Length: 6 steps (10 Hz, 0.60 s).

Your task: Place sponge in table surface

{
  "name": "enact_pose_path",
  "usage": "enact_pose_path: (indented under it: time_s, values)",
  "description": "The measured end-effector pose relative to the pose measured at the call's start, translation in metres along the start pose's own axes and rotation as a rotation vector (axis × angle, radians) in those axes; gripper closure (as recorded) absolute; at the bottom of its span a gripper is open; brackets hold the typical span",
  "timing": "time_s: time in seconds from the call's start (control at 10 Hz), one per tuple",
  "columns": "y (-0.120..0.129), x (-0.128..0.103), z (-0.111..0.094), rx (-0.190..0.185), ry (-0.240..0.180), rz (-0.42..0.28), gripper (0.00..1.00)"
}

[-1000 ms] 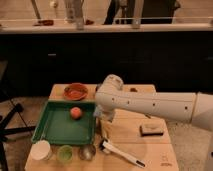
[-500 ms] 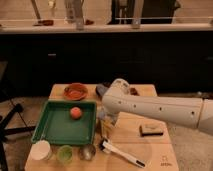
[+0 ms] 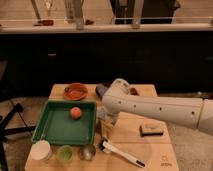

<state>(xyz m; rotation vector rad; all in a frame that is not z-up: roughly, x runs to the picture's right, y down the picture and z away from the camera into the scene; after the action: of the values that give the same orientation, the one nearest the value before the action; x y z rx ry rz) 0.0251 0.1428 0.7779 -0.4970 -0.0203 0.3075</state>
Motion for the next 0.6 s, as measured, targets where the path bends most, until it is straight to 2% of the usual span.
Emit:
enact_pose_path:
  time_s: [0.1, 0.3, 0.6]
  values:
    - [0.000, 0.000, 0.001, 0.001, 0.003, 0.004, 1.00]
    - [-0.005, 0.009, 0.006, 0.005, 0.017, 0.071, 1.00]
    - [-0.017, 0.057, 0.013, 0.008, 0.041, 0.213, 1.00]
